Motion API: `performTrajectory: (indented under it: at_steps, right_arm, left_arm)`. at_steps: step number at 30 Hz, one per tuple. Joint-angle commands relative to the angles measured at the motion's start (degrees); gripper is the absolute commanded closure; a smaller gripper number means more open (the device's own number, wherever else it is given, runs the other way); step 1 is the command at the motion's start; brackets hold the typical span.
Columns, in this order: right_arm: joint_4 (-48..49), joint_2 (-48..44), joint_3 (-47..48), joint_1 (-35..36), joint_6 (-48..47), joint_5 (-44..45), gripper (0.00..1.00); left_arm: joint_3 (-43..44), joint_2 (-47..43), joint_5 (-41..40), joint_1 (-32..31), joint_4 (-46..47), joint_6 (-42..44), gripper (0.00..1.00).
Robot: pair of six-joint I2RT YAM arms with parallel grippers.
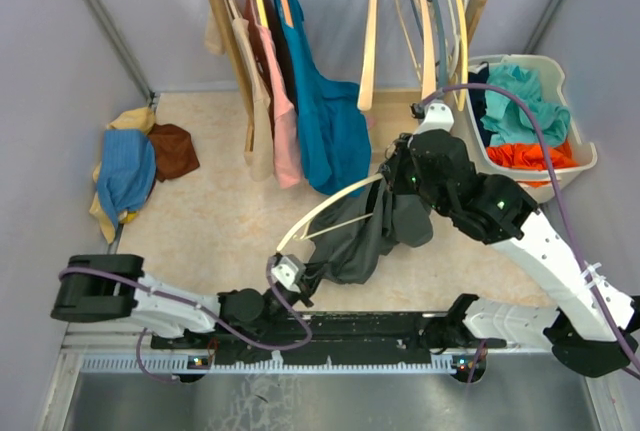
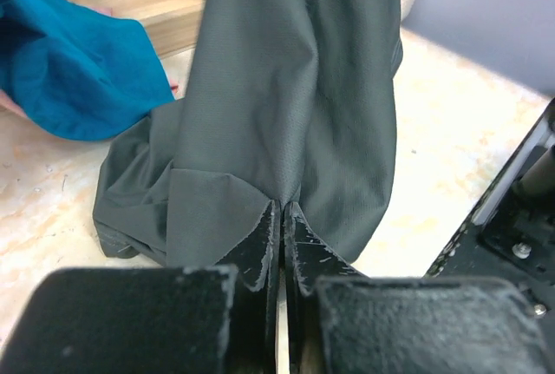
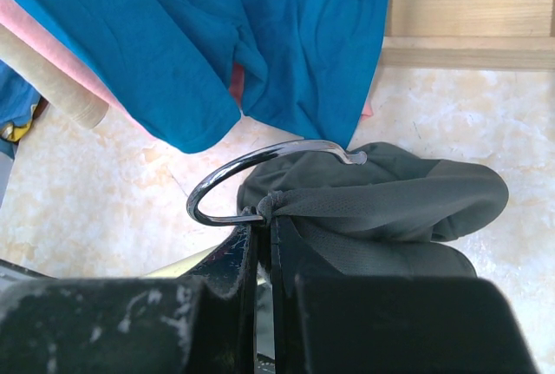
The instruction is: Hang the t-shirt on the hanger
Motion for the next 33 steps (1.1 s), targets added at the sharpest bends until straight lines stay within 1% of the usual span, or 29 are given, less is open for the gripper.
performTrajectory:
  at_steps: [1,3,4,6,9,12,16,19,20,24,33]
  right_arm:
    - [2.73,-2.54,0.77,-0.6,0.76,1.71,1.0]
    - [2.81,-2.85,0.26,-0.68,0.84,1.82,1.0]
    - [2.94,-3.02,-0.04,-0.66,1.01,1.71,1.0]
    - [3.21,-3.43,-0.57,-0.7,1.12,1.48,1.0]
    - [3.67,-4.13,-1.4,-0.72,1.22,1.22,1.0]
    - [4.21,-5.26,-2.42,-0.7,0.89,1.12,1.0]
    - [5.38,-6.6,-4.6,-0.7,-0.09,1.38,1.0]
    - [7.05,-7.75,-6.59,-0.68,-0.78,2.13,1.0]
    - [7.5,-8.02,-7.17,-0.7,-0.96,2.5,1.0]
    - [10.19,-9.23,-8.76,-0.68,-1.96,3.65,1.0]
    - [14.77,-10.93,-12.2,-0.72,-3.72,7.65,1.0]
  left_arm:
    - [-3.23,-9.51,-4.17,-1.6,-6.46,-5.66,0.98]
    - [-3.46,-14.99,-5.21,-2.11,-16.97,-10.92,0.98]
    - [-3.84,-17.34,-5.72,-2.24,-19.98,-12.83,0.98]
    - [-5.16,-21.41,-7.47,-2.72,-22.61,-13.76,0.98]
    - [-5.12,-27.25,-9.77,-2.91,-30.78,-16.66,0.98]
    - [-3.96,-33.44,-11.58,-2.92,-40.99,-20.45,0.98]
    - [1.42,-39.57,-13.07,-2.89,-57.01,-25.41,0.98]
    - [7.06,-41.52,-12.97,-2.9,-70.98,-30.62,0.98]
    - [8.49,-41.9,-13.06,-2.89,-74.31,-32.01,0.98]
    - [12.82,-43.27,-12.61,-2.89,-81.7,-34.89,0.98]
    - [18.22,-48.35,-10.91,-2.94,-87.49,-35.13,0.98]
